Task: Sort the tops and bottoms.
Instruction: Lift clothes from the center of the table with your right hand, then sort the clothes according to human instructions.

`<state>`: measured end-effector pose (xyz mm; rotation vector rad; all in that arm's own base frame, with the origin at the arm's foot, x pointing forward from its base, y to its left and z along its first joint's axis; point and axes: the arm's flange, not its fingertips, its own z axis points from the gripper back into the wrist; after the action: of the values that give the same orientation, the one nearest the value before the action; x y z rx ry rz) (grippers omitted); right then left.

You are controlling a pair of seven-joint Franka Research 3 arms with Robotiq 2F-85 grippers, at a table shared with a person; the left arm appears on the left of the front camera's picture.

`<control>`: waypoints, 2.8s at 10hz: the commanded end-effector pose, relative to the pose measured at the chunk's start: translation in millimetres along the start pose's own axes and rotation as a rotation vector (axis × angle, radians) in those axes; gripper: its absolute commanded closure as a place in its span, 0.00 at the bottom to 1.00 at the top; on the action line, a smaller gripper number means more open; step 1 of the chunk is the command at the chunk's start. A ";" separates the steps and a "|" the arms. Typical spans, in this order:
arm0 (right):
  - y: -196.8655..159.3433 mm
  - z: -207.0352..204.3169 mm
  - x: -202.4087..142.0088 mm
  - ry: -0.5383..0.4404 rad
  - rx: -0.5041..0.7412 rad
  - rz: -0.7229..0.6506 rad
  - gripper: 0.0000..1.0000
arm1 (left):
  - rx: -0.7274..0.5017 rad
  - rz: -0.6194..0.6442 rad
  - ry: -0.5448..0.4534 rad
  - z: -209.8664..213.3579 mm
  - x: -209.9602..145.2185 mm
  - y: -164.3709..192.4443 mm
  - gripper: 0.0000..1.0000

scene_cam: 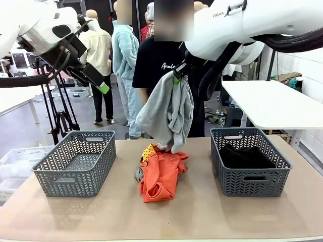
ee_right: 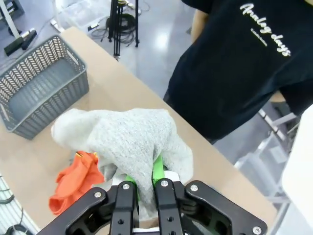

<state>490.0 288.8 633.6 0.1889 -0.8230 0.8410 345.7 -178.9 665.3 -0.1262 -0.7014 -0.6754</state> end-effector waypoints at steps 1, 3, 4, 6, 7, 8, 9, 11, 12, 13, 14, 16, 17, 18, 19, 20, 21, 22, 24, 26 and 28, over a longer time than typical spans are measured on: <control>-1.9 -2.4 -4.4 -0.022 0.007 0.016 1.00 | 0.001 -0.003 0.006 1.2 -0.1 0.3 0.00; 3.7 -0.5 1.4 -0.004 0.005 0.006 1.00 | 0.001 -0.003 0.006 1.2 -0.1 0.3 0.00; 3.7 -0.5 1.4 -0.004 0.005 0.006 1.00 | 0.001 -0.003 0.006 1.2 -0.1 0.3 0.00; 3.7 -0.5 1.4 -0.004 0.005 0.006 1.00 | 0.001 -0.003 0.006 1.2 -0.1 0.3 0.00; 3.7 -0.5 1.4 -0.004 0.005 0.006 1.00 | 0.001 -0.003 0.006 1.2 -0.1 0.3 0.00; 3.7 -0.5 1.4 -0.004 0.005 0.006 1.00 | 0.001 -0.003 0.006 1.2 -0.1 0.3 0.00; 3.7 -0.5 1.4 -0.004 0.005 0.006 1.00 | 0.001 -0.003 0.006 1.2 -0.1 0.3 0.00; 3.7 -0.5 1.4 -0.004 0.005 0.006 1.00 | 0.001 -0.003 0.006 1.2 -0.1 0.3 0.00; 3.7 -0.5 1.4 -0.004 0.005 0.006 1.00 | 0.001 -0.003 0.006 1.2 -0.1 0.3 0.00; 3.7 -0.5 1.4 -0.004 0.005 0.006 1.00 | 0.001 -0.003 0.006 1.2 -0.1 0.3 0.00; 3.7 -0.5 1.4 -0.004 0.005 0.006 1.00 | 0.001 -0.003 0.006 1.2 -0.1 0.3 0.00; 3.7 -0.5 1.4 -0.004 0.005 0.006 1.00 | 0.001 -0.003 0.006 1.2 -0.1 0.3 0.00; 3.7 -0.5 1.4 -0.004 0.005 0.006 1.00 | 0.001 -0.003 0.006 1.2 -0.1 0.3 0.00; 3.7 -0.5 1.4 -0.004 0.005 0.006 1.00 | 0.001 -0.003 0.006 1.2 -0.1 0.3 0.00; 3.7 -0.5 1.4 -0.004 0.005 0.006 1.00 | 0.001 -0.003 0.006 1.2 -0.1 0.3 0.00; 3.7 -0.5 1.4 -0.004 0.005 0.006 1.00 | 0.001 -0.003 0.006 1.2 -0.1 0.3 0.00; 3.7 -0.5 1.4 -0.004 0.005 0.006 1.00 | 0.001 -0.003 0.006 1.2 -0.1 0.3 0.00; 3.7 -0.5 1.4 -0.004 0.005 0.006 1.00 | 0.001 -0.003 0.006 1.2 -0.1 0.3 0.00; 3.7 -0.5 1.4 -0.004 0.005 0.006 1.00 | 0.001 -0.003 0.006 1.2 -0.1 0.3 0.00; 3.7 -0.5 1.4 -0.004 0.005 0.006 1.00 | 0.001 -0.003 0.006 1.2 -0.1 0.3 0.00; 3.7 -0.5 1.4 -0.004 0.005 0.006 1.00 | 0.001 -0.003 0.006 1.2 -0.1 0.3 0.00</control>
<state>488.5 293.2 630.6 0.1996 -0.8190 0.8491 345.7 -178.9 665.3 -0.1262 -0.7012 -0.6754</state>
